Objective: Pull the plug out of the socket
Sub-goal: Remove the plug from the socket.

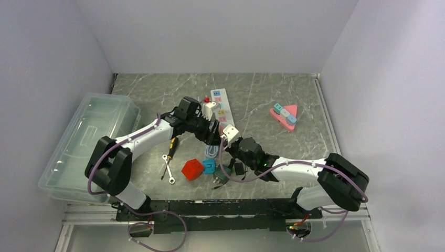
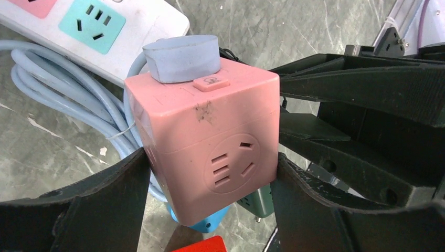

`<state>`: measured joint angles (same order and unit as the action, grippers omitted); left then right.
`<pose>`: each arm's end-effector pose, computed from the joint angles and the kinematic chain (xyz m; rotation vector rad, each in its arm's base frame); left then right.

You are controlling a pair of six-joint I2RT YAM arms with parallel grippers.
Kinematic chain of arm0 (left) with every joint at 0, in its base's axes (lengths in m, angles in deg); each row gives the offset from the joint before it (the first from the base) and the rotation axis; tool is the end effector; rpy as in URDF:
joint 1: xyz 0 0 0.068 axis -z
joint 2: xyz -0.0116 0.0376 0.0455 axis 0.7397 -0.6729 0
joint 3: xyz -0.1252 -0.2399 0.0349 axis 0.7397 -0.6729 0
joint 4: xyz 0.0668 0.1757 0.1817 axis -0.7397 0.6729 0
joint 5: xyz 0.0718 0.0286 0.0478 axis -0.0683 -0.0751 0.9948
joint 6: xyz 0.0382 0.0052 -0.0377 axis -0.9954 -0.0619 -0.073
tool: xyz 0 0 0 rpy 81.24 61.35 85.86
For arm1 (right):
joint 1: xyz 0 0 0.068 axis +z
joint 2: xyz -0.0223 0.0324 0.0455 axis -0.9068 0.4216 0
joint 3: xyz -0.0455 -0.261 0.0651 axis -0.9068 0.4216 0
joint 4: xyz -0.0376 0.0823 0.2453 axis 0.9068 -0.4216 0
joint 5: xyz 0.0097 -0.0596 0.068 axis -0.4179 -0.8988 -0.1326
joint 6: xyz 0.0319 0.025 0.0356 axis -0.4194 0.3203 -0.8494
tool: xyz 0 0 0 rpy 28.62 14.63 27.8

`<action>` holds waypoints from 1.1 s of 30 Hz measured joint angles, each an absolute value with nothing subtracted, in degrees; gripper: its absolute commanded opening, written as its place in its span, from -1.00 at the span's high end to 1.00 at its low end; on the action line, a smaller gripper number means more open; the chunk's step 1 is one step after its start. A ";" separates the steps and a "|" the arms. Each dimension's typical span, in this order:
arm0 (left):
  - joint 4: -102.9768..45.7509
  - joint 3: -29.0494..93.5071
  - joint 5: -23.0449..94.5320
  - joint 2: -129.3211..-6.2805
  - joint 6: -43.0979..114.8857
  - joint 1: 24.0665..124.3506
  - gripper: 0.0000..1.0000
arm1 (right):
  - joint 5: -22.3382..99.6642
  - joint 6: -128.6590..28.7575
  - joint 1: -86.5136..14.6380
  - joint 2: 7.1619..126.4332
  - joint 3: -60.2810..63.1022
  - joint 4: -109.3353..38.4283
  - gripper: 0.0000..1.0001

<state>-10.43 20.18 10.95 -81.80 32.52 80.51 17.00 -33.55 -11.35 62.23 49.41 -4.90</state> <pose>0.2695 -0.1968 0.2361 0.8022 2.2981 -1.0188 0.1653 0.2104 0.1899 -0.8522 1.6998 0.2923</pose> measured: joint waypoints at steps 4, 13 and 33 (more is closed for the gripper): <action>-9.32 20.18 8.52 -81.80 33.07 78.91 1.00 | 11.38 -32.24 -8.07 63.41 49.28 -3.00 1.00; -7.99 20.18 6.07 -81.80 33.40 76.57 1.00 | 2.01 -29.81 -3.85 67.45 47.29 0.01 1.00; -4.77 24.18 7.08 -82.30 29.68 77.01 1.00 | 24.43 -36.55 -14.94 61.48 47.29 -5.32 1.00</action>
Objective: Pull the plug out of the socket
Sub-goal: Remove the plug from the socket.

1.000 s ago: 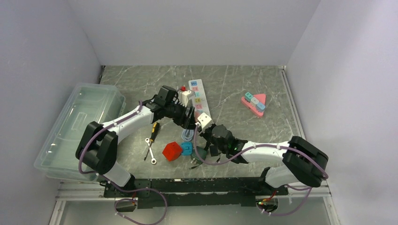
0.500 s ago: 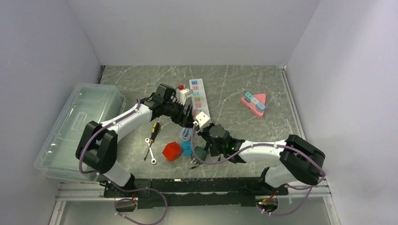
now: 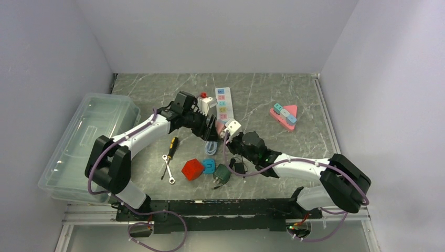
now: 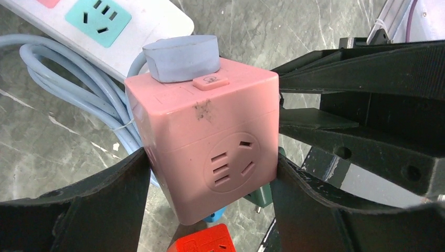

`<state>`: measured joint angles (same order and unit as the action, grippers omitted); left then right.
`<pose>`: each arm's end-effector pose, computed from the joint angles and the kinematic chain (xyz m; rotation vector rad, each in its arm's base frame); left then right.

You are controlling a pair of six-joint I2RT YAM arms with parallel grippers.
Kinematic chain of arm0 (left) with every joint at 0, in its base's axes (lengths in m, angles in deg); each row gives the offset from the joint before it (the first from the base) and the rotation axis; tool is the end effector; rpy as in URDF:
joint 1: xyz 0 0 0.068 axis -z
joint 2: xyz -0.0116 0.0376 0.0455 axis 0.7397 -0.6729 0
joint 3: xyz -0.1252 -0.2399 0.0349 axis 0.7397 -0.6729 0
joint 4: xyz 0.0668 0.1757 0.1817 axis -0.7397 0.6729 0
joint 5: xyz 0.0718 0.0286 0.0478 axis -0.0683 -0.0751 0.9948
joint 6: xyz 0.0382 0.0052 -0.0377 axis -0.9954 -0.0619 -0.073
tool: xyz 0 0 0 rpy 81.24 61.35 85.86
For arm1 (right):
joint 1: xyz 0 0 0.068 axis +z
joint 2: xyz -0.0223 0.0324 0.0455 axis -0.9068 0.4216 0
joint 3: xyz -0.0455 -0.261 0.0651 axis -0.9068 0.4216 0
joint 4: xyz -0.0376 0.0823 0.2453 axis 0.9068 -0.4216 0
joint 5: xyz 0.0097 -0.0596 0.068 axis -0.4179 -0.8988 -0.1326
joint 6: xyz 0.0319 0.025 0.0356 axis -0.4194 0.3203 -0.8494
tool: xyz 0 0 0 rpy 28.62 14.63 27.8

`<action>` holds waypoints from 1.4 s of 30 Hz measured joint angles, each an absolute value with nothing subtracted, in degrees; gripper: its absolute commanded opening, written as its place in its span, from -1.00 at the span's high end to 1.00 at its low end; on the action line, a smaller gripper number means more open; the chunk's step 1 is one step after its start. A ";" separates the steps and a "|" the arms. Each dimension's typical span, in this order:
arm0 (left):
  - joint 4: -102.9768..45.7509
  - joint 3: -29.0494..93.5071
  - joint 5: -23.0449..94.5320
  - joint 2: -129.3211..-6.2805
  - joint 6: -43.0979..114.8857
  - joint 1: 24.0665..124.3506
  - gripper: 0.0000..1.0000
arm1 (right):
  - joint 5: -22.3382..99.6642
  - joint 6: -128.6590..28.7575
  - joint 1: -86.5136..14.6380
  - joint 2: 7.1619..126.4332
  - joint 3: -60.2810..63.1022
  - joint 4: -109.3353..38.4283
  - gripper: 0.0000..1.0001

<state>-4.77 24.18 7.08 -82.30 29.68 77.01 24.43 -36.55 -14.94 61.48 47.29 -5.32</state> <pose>0.2820 -0.1828 0.2494 0.8088 2.3020 -1.0512 0.1784 0.2070 0.2038 -0.8198 1.6891 0.4194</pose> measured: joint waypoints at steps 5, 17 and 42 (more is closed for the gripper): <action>-4.60 23.52 4.32 -82.35 31.69 74.43 1.00 | 16.85 -35.23 -10.24 63.95 45.54 -4.73 1.00; -2.61 22.21 1.74 -82.41 32.32 71.17 1.00 | 7.80 -34.23 -5.08 69.29 42.15 -4.20 1.00; -1.54 23.78 3.08 -82.46 30.95 71.28 1.00 | 14.33 -37.11 -7.96 67.93 41.87 -5.86 1.00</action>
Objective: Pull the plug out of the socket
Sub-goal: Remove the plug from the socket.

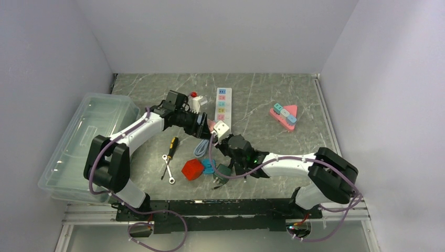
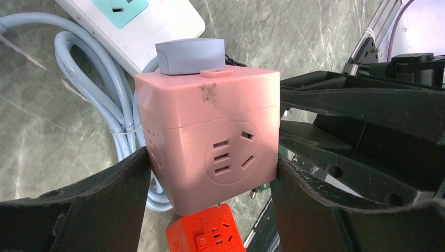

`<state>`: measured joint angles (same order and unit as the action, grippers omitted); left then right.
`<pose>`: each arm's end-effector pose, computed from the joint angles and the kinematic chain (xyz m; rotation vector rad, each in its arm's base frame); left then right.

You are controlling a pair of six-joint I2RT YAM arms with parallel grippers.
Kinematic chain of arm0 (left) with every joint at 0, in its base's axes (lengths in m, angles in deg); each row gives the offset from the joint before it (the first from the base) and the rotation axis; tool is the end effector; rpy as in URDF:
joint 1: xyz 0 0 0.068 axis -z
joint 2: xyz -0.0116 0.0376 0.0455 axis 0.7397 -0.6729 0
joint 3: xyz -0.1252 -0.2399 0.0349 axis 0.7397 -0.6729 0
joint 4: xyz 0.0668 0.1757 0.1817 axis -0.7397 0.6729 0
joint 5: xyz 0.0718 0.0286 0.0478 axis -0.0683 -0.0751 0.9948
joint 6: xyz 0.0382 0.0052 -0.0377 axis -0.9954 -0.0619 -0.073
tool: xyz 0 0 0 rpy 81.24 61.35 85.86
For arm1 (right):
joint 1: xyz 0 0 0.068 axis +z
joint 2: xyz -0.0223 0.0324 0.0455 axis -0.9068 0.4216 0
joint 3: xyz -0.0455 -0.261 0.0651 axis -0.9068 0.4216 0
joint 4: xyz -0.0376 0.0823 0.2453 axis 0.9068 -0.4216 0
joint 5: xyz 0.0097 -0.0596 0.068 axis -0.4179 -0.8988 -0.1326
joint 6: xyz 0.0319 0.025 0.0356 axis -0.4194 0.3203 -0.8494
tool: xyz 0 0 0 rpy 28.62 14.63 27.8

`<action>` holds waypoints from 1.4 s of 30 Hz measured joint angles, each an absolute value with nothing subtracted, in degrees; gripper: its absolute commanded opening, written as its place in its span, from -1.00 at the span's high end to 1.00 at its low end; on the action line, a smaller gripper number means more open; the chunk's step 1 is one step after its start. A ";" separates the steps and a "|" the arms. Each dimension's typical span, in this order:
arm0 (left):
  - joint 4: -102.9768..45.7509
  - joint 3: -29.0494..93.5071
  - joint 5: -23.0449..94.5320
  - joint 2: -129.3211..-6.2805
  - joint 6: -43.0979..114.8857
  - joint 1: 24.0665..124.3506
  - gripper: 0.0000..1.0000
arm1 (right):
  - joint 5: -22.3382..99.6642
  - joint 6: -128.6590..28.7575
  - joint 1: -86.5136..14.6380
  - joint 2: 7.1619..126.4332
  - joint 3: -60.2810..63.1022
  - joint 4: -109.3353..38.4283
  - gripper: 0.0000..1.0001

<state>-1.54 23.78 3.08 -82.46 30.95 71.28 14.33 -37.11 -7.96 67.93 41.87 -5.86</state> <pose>0.2926 -0.1531 0.2438 0.6791 2.3792 -1.1080 0.1704 0.2445 0.2032 -0.8115 1.7025 0.3387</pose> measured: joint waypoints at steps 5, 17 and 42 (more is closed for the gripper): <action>-1.30 23.06 2.29 -82.67 31.25 70.34 1.00 | 8.56 -36.02 -5.23 70.18 40.84 -5.23 1.00; 0.43 25.97 6.82 -84.27 27.04 73.10 1.00 | 17.26 -38.58 -11.55 69.16 40.79 -7.99 1.00; -2.11 23.28 4.87 -85.14 32.74 72.02 1.00 | 3.67 -41.27 -4.40 71.87 37.12 -14.30 1.00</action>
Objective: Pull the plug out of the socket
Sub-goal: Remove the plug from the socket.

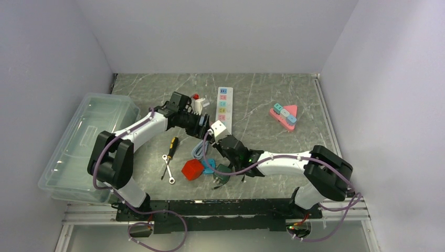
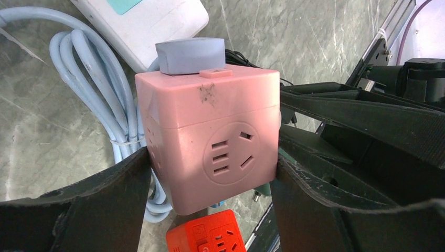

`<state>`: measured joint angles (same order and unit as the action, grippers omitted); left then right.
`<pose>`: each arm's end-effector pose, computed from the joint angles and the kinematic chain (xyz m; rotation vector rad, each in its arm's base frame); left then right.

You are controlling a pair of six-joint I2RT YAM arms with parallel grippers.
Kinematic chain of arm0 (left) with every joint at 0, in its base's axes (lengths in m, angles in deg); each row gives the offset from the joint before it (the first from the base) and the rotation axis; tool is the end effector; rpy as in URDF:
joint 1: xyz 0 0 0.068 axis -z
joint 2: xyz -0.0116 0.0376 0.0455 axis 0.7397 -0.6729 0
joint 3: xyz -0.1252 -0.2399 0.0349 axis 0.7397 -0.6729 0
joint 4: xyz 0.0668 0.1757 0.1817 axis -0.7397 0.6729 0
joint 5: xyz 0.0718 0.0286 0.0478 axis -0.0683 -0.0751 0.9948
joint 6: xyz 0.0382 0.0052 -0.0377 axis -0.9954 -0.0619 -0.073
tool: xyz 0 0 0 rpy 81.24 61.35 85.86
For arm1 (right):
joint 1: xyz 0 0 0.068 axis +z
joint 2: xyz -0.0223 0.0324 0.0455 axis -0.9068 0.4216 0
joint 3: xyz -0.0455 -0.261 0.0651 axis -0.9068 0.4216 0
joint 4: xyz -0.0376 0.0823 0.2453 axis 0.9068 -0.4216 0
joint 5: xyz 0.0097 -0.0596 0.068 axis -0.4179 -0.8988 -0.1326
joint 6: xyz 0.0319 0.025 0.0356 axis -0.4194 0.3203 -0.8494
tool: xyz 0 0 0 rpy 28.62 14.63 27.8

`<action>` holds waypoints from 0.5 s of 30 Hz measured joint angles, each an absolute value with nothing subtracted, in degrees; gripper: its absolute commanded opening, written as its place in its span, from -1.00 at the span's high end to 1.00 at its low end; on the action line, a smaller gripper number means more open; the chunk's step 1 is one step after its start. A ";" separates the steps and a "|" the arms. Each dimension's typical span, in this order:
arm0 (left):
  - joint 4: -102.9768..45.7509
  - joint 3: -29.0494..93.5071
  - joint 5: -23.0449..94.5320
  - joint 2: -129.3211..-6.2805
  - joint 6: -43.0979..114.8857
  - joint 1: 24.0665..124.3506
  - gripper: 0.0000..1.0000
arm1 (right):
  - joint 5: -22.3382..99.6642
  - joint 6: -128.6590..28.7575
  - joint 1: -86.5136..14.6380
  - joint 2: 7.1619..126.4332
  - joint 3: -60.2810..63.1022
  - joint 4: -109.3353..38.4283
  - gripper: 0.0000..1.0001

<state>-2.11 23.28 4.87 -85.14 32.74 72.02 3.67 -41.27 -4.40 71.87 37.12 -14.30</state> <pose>0.2961 -0.1585 0.2266 0.6365 2.4534 -1.0896 0.1663 0.2624 0.1957 -0.7561 1.8198 0.1883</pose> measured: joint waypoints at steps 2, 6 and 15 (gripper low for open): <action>-2.06 23.30 4.59 -85.34 32.46 71.92 1.00 | 4.74 -41.31 -5.06 71.78 37.14 -14.39 1.00; -2.02 23.91 3.95 -85.67 31.87 71.72 1.00 | 11.97 -41.94 -9.12 70.12 37.58 -14.96 1.00; -3.24 25.69 2.62 -85.67 29.31 72.11 1.00 | 30.36 -45.14 -18.48 66.18 39.44 -13.76 1.00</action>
<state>-3.24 25.69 2.62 -85.67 29.31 72.11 30.36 -45.14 -18.48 66.18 39.44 -13.76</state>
